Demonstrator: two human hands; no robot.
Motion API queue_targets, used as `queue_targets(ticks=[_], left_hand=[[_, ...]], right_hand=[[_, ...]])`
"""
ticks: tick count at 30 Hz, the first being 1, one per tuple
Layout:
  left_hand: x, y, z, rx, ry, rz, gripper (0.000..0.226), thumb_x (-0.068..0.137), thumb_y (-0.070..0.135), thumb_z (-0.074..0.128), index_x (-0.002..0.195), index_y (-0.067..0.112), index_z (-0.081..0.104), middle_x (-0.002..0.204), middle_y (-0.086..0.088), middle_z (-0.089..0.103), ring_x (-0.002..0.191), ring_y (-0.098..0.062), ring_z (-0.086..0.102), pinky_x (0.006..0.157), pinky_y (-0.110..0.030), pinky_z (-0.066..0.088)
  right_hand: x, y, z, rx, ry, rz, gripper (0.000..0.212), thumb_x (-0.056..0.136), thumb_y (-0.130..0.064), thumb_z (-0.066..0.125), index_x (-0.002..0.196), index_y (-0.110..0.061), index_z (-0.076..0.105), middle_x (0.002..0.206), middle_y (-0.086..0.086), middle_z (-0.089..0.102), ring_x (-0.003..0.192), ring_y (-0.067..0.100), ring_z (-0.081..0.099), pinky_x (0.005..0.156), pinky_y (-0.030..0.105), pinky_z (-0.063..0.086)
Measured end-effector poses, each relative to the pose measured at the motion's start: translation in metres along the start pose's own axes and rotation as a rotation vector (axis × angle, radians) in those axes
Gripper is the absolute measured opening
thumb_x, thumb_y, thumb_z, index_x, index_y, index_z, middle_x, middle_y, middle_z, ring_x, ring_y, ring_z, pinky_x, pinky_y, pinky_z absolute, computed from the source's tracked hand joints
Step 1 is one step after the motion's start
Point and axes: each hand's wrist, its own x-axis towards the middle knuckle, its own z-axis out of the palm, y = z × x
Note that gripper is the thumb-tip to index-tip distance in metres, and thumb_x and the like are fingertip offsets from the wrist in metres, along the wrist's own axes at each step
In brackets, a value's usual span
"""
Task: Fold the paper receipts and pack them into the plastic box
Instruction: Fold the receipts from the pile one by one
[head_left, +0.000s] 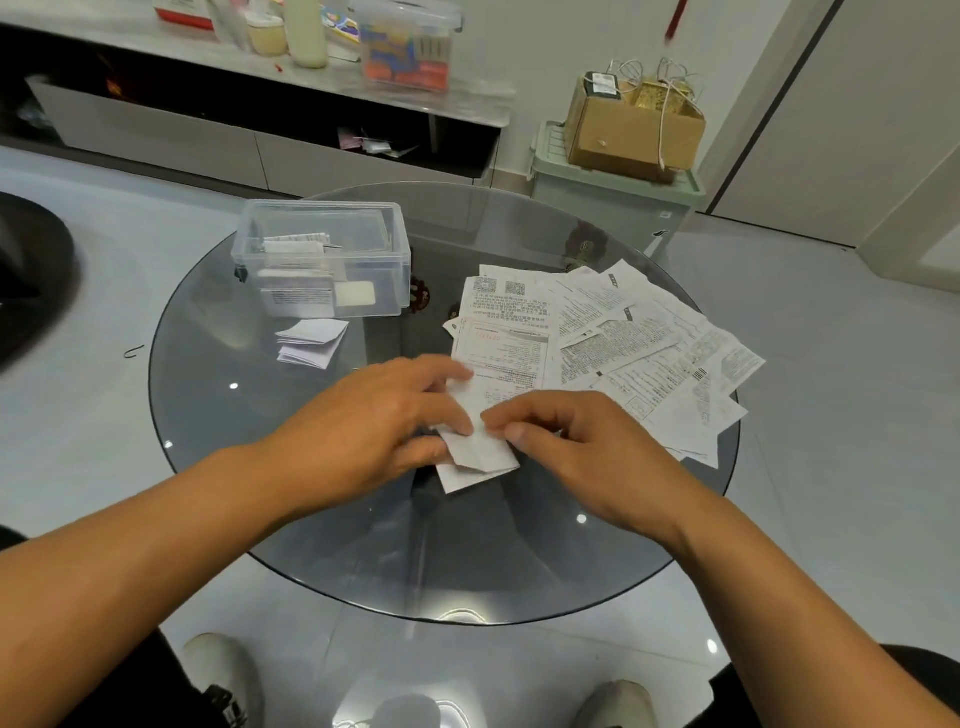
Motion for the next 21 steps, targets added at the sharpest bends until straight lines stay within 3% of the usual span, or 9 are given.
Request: queue_targets(ticks=[2,6,9,10,12,13,16,19,21], left_hand=[[0.000,-0.002,0.002,-0.016,0.026,0.018,0.034,0.095,0.054,0.048,0.110,0.035,0.072,0.122,0.014,0.067,0.107,-0.012,0.064,0.085,-0.033,0.055],[0.002,-0.007,0.000,-0.178,-0.031,-0.296,0.062,0.087,0.073,0.035,0.106,0.025,0.069,0.096,0.006,0.073,0.088,-0.016,0.067,0.078,-0.046,0.055],[0.001,-0.007,-0.007,-0.292,-0.130,-0.321,0.054,0.091,0.071,0.038,0.111,0.032,0.069,0.104,0.008,0.073,0.096,-0.014,0.068,0.088,-0.046,0.055],[0.001,-0.005,-0.011,-0.331,-0.191,-0.294,0.045,0.097,0.066,0.040,0.116,0.037,0.069,0.113,0.014,0.071,0.105,-0.009,0.065,0.097,-0.037,0.053],[0.000,0.001,-0.024,-0.344,-0.340,-0.223,0.041,0.102,0.058,0.038,0.126,0.041,0.066,0.133,0.033,0.057,0.126,0.010,0.048,0.111,-0.008,0.029],[-0.001,0.001,-0.029,-0.332,-0.389,-0.191,0.046,0.101,0.060,0.035,0.130,0.040,0.065,0.139,0.040,0.048,0.132,0.017,0.037,0.113,-0.005,0.018],[-0.002,-0.003,-0.028,-0.270,-0.350,-0.202,0.058,0.090,0.080,0.036,0.115,0.041,0.071,0.144,0.037,0.045,0.135,0.009,0.037,0.115,-0.021,0.025],[0.000,-0.003,-0.018,-0.165,-0.208,-0.276,0.037,0.085,0.064,0.065,0.078,0.027,0.068,0.138,0.026,0.053,0.123,0.001,0.050,0.100,-0.027,0.044],[0.000,-0.001,-0.013,-0.119,-0.132,-0.268,0.029,0.081,0.054,0.076,0.083,0.030,0.062,0.129,0.021,0.058,0.117,-0.005,0.052,0.098,-0.034,0.046]], right_hand=[[0.002,0.004,0.000,-0.070,0.049,0.009,0.032,0.103,-0.018,0.058,0.119,-0.042,0.071,0.104,-0.031,0.067,0.094,-0.013,0.059,0.082,0.014,0.044],[0.001,0.004,-0.001,-0.107,0.049,0.048,0.037,0.096,-0.017,0.068,0.118,-0.047,0.065,0.100,-0.019,0.057,0.086,0.001,0.058,0.074,0.018,0.046],[0.001,0.001,0.005,-0.048,0.077,0.009,0.021,0.088,-0.029,0.080,0.101,-0.042,0.069,0.100,-0.015,0.059,0.085,0.002,0.057,0.075,0.023,0.046],[0.001,0.000,0.008,-0.052,0.094,-0.007,0.013,0.089,-0.033,0.079,0.094,-0.039,0.069,0.099,-0.016,0.059,0.084,0.002,0.056,0.075,0.024,0.046],[0.003,-0.002,0.012,-0.082,0.112,-0.028,0.012,0.093,-0.037,0.073,0.085,-0.030,0.069,0.091,-0.012,0.060,0.078,0.005,0.055,0.071,0.026,0.045],[0.003,-0.003,0.013,-0.099,0.111,-0.028,0.019,0.095,-0.039,0.070,0.083,-0.025,0.067,0.087,-0.007,0.061,0.073,0.007,0.054,0.068,0.028,0.043],[0.004,-0.007,0.014,-0.160,0.067,-0.015,0.035,0.099,-0.041,0.063,0.079,-0.013,0.062,0.082,0.005,0.064,0.066,0.011,0.050,0.062,0.032,0.039],[0.006,-0.008,0.020,-0.181,0.067,0.010,0.042,0.099,-0.045,0.062,0.071,-0.013,0.057,0.073,0.002,0.062,0.063,0.013,0.050,0.060,0.035,0.039],[0.009,-0.008,0.026,-0.184,0.122,0.037,0.041,0.093,-0.047,0.070,0.071,-0.015,0.055,0.072,-0.005,0.058,0.063,0.012,0.051,0.059,0.032,0.037]])
